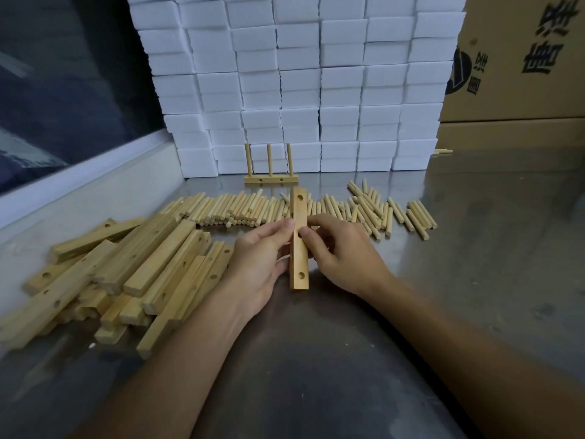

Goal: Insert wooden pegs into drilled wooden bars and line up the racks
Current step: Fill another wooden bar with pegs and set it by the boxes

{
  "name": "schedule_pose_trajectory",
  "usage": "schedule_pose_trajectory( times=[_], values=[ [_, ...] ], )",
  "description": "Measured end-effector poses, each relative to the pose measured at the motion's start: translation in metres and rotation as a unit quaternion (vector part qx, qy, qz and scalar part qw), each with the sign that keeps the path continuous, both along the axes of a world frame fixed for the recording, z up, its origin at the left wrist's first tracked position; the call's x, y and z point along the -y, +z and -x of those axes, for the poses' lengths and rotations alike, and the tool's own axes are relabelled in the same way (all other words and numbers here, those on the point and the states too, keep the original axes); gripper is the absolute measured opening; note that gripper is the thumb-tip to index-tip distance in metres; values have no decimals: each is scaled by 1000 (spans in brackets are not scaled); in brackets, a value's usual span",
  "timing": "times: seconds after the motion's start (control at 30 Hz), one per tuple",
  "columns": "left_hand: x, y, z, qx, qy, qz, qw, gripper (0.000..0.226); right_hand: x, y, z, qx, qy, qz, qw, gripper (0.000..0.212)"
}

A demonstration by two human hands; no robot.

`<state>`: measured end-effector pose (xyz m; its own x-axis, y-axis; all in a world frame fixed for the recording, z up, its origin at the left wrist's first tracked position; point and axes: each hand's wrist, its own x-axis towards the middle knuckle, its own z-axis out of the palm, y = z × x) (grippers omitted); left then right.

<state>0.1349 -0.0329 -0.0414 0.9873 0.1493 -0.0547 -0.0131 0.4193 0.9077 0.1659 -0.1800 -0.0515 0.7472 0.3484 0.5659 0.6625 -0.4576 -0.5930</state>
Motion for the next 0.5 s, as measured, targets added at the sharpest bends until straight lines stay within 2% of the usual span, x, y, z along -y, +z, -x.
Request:
schedule_pose_trajectory(
  times=[0.13, 0.27, 0.4, 0.5],
  values=[
    [0, 1, 0, 12, -42, -18, 999, 22, 0, 1, 2, 10, -7, -5, 1000, 31],
    [-1, 3, -1, -13, 4, -11, 1000, 21, 1, 0, 0, 25, -38, 0, 999, 23],
    [-6, 2, -5, -19, 75, -47, 996, 19, 6, -3, -13, 6, -165, 11, 986, 16],
    [-9, 0, -7, -22, 83, -44, 995, 20, 12, -5, -25, -19, -249, 36, 968, 22]
  ],
)
